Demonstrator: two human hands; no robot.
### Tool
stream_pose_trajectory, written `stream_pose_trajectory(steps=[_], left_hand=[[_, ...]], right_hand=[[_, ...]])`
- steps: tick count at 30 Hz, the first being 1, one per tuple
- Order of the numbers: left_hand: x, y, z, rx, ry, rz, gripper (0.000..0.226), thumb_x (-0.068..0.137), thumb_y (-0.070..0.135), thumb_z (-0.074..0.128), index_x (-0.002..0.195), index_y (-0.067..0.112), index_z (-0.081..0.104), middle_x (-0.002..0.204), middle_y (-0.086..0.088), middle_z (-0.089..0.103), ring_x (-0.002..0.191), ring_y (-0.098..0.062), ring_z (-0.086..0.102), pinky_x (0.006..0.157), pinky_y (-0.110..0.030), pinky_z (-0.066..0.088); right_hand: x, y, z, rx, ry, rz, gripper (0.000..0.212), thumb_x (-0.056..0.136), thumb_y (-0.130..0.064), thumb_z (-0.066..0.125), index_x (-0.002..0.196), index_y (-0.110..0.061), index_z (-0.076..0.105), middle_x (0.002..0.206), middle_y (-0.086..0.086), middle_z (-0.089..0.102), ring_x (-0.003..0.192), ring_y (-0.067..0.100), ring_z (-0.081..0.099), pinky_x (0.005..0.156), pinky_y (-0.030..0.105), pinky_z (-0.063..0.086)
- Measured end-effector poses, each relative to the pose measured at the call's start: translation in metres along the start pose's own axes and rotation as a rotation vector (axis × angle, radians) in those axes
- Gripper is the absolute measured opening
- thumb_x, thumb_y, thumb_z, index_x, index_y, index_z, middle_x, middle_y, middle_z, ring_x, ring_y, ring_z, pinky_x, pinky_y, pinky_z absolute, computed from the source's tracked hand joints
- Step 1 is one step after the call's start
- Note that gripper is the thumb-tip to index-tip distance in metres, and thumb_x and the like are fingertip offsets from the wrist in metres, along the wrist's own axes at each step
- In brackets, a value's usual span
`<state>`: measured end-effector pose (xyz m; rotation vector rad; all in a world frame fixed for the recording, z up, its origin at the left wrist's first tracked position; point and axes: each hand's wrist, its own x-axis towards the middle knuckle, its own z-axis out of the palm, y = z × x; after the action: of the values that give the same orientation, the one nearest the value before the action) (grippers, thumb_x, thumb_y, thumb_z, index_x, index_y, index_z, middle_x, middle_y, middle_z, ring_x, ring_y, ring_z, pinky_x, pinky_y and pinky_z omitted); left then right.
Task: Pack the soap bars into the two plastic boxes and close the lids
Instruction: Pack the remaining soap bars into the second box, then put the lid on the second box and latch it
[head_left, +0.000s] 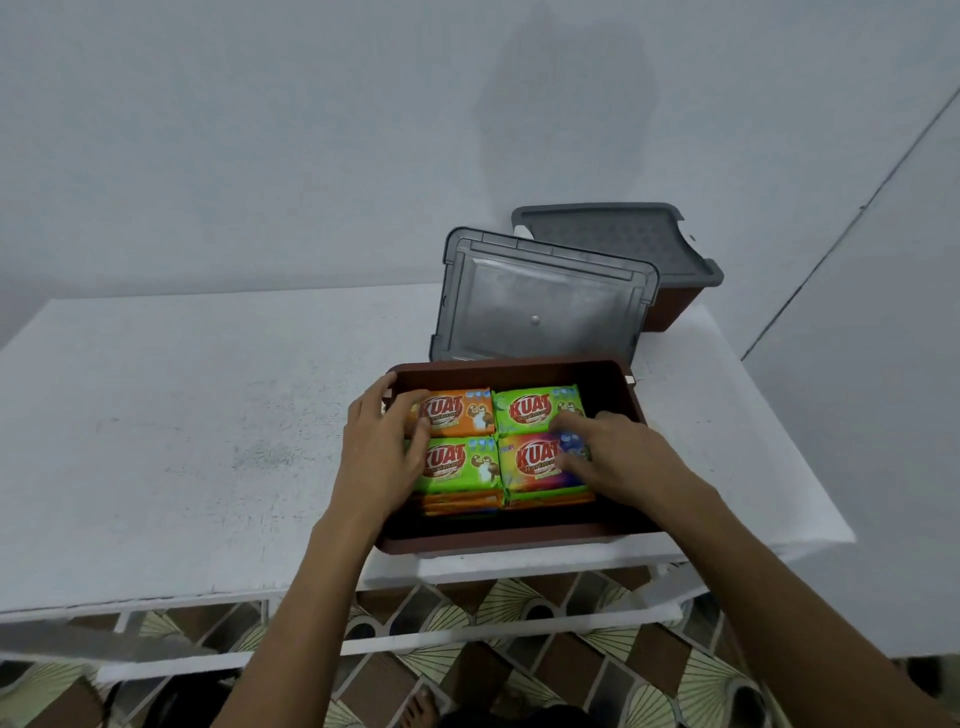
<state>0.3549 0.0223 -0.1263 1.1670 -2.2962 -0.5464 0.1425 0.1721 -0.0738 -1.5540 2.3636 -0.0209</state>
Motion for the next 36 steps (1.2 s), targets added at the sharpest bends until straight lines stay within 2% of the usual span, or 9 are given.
stream_pose_trajectory(steps=[4, 7, 15, 20, 23, 27, 31, 34, 36], left_hand=[[0.017, 0.005, 0.001, 0.026, -0.015, -0.005, 0.039, 0.095, 0.033, 0.054, 0.134, 0.025, 0.054, 0.149, -0.007, 0.039, 0.135, -0.029, 0.034, 0.109, -0.05, 0.031], [0.048, 0.014, 0.002, 0.009, -0.013, -0.028, 0.042, 0.097, 0.037, 0.051, 0.137, 0.023, 0.052, 0.148, -0.011, 0.04, 0.137, -0.031, 0.033, 0.11, -0.049, 0.028], [0.149, 0.038, 0.018, -0.273, -0.171, -0.188, 0.063, 0.101, 0.05, 0.033, 0.154, 0.018, 0.019, 0.158, -0.013, 0.027, 0.144, -0.03, 0.028, 0.116, -0.045, 0.025], [0.171, 0.039, 0.03, -0.408, -0.361, -0.4, 0.07, 0.098, 0.06, 0.018, 0.155, 0.025, -0.003, 0.162, -0.011, 0.011, 0.147, -0.036, 0.017, 0.118, -0.051, 0.018], [0.171, 0.033, 0.026, -0.51, -0.374, -0.411, 0.073, 0.095, 0.066, 0.017, 0.155, 0.025, 0.007, 0.162, -0.007, 0.015, 0.147, -0.034, 0.019, 0.117, -0.054, 0.023], [0.155, 0.035, -0.005, -0.643, -0.291, -0.355, 0.063, 0.097, 0.063, 0.015, 0.149, 0.028, 0.021, 0.152, 0.003, 0.03, 0.136, -0.018, 0.034, 0.104, -0.035, 0.031], [0.126, 0.044, -0.042, -0.81, -0.188, -0.297, 0.035, 0.101, 0.054, 0.008, 0.11, 0.05, 0.042, 0.116, 0.026, 0.047, 0.111, -0.001, 0.046, 0.1, -0.026, 0.031], [0.106, 0.031, -0.052, -0.947, -0.155, -0.32, 0.056, 0.099, 0.061, 0.011, 0.142, 0.034, 0.034, 0.154, 0.008, 0.035, 0.142, -0.016, 0.03, 0.119, -0.045, 0.017], [0.095, 0.021, -0.054, -1.103, -0.151, -0.335, 0.057, 0.101, 0.055, 0.016, 0.132, 0.019, 0.046, 0.15, -0.004, 0.041, 0.14, -0.018, 0.035, 0.118, -0.042, 0.021]], right_hand=[[0.017, 0.015, -0.02, 0.33, 0.357, -0.063, 0.034, 0.094, -0.04, 0.056, 0.123, -0.023, 0.054, 0.105, -0.001, 0.057, 0.095, 0.015, 0.061, 0.069, 0.016, 0.042], [0.039, 0.035, -0.03, 0.708, 0.574, 0.033, 0.041, 0.096, -0.038, 0.054, 0.132, -0.02, 0.05, 0.127, 0.006, 0.058, 0.111, 0.018, 0.057, 0.087, 0.027, 0.045], [0.095, 0.077, -0.024, 1.318, 0.423, 0.404, 0.075, 0.095, -0.06, 0.039, 0.155, -0.025, 0.01, 0.162, -0.002, 0.016, 0.146, 0.024, 0.022, 0.117, 0.05, 0.026], [0.107, 0.071, -0.022, 1.437, 0.221, 0.373, 0.065, 0.096, -0.063, 0.032, 0.151, -0.029, 0.026, 0.153, -0.003, 0.037, 0.134, 0.022, 0.041, 0.104, 0.04, 0.04], [0.103, 0.062, -0.03, 1.403, 0.22, 0.297, 0.058, 0.098, -0.059, 0.03, 0.147, -0.028, 0.034, 0.14, -0.005, 0.049, 0.113, 0.008, 0.052, 0.079, 0.023, 0.043], [0.098, 0.059, -0.039, 1.427, 0.247, 0.242, 0.057, 0.095, -0.065, 0.031, 0.144, -0.034, 0.033, 0.146, -0.005, 0.039, 0.135, 0.019, 0.035, 0.105, 0.038, 0.035], [0.085, 0.056, -0.055, 1.599, 0.207, 0.205, 0.059, 0.091, -0.071, 0.029, 0.14, -0.041, 0.045, 0.152, 0.018, 0.035, 0.14, 0.034, 0.031, 0.117, 0.046, 0.022], [0.07, 0.055, -0.063, 1.751, 0.198, 0.144, 0.065, 0.094, -0.067, 0.023, 0.141, -0.028, 0.046, 0.135, 0.03, 0.052, 0.133, 0.037, 0.044, 0.115, 0.046, 0.025], [0.059, 0.052, -0.07, 1.784, 0.23, 0.167, 0.067, 0.096, -0.064, 0.026, 0.13, -0.013, 0.054, 0.117, 0.027, 0.066, 0.118, 0.034, 0.06, 0.108, 0.044, 0.036]])
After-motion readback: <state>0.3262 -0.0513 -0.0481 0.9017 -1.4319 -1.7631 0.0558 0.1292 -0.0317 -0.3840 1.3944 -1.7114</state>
